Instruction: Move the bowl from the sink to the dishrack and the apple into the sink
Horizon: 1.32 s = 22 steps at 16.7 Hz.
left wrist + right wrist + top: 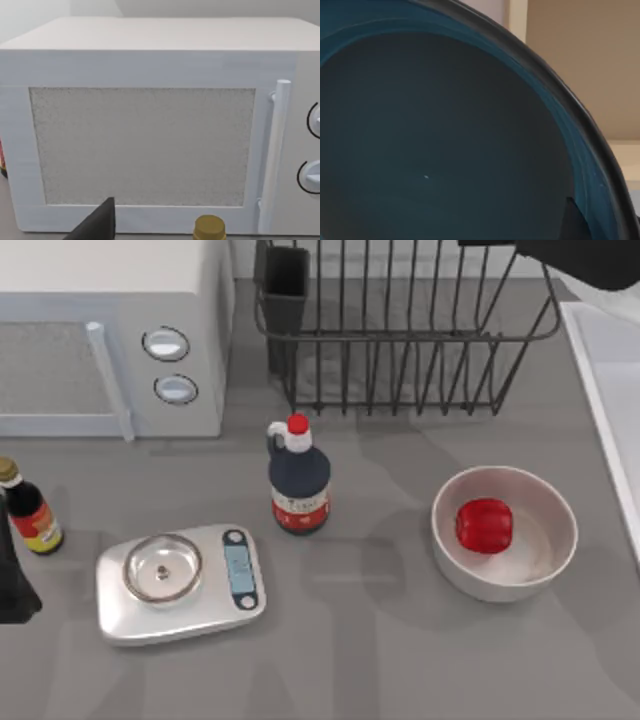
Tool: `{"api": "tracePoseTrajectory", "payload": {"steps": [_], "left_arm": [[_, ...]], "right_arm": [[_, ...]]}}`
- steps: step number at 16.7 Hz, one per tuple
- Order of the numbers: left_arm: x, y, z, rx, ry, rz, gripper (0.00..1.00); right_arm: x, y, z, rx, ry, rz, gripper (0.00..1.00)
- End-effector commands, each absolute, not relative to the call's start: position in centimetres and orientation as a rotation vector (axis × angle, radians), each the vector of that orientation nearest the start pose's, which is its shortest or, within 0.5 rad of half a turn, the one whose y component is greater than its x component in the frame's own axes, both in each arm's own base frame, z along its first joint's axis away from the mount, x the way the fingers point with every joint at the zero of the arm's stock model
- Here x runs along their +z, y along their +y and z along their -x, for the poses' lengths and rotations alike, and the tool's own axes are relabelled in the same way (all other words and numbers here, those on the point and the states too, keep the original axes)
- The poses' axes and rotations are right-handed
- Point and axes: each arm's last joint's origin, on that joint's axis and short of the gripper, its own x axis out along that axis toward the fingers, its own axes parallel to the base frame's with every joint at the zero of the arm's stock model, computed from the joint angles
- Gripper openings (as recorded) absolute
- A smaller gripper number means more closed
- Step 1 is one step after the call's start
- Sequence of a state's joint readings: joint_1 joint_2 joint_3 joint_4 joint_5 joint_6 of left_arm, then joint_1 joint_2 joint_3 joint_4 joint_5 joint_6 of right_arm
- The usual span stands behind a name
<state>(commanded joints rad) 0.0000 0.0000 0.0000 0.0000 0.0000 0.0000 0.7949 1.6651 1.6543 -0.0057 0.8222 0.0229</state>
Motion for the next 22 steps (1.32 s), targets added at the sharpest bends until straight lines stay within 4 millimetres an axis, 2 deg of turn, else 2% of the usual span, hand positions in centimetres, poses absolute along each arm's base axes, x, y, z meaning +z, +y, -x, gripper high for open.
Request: {"api": "tracePoseTrajectory", "payload": {"steps": [5, 8, 10, 13, 18, 20, 22], "left_arm": [[16.0, -0.1, -10.6, 0.0, 0.0, 0.0, 1.0], [16.0, -0.1, -10.6, 0.0, 0.0, 0.0, 1.0], [16.0, -0.1, -10.6, 0.0, 0.0, 0.0, 1.0], [16.0, -0.1, -10.6, 0.0, 0.0, 0.0, 1.0], [16.0, -0.1, -10.6, 0.0, 0.0, 0.0, 1.0], [16.0, -0.1, -10.6, 0.0, 0.0, 0.0, 1.0], [16.0, -0.1, -10.6, 0.0, 0.0, 0.0, 1.0]], "right_arm": [[41.6, 26.3, -28.5, -0.009, 0.005, 0.004, 0.0], [39.9, 26.9, -29.9, -0.012, 0.006, 0.004, 0.0], [37.5, 27.5, -31.5, -0.012, 0.005, 0.003, 0.0], [32.7, 28.0, -34.2, -0.011, 0.001, -0.002, 0.0], [24.7, 27.1, -37.5, -0.01, -0.005, -0.007, 0.0], [22.7, 26.5, -38.0, -0.01, -0.002, -0.003, 0.0], [21.9, 26.2, -38.2, -0.01, 0.0, 0.0, 0.0]]}}
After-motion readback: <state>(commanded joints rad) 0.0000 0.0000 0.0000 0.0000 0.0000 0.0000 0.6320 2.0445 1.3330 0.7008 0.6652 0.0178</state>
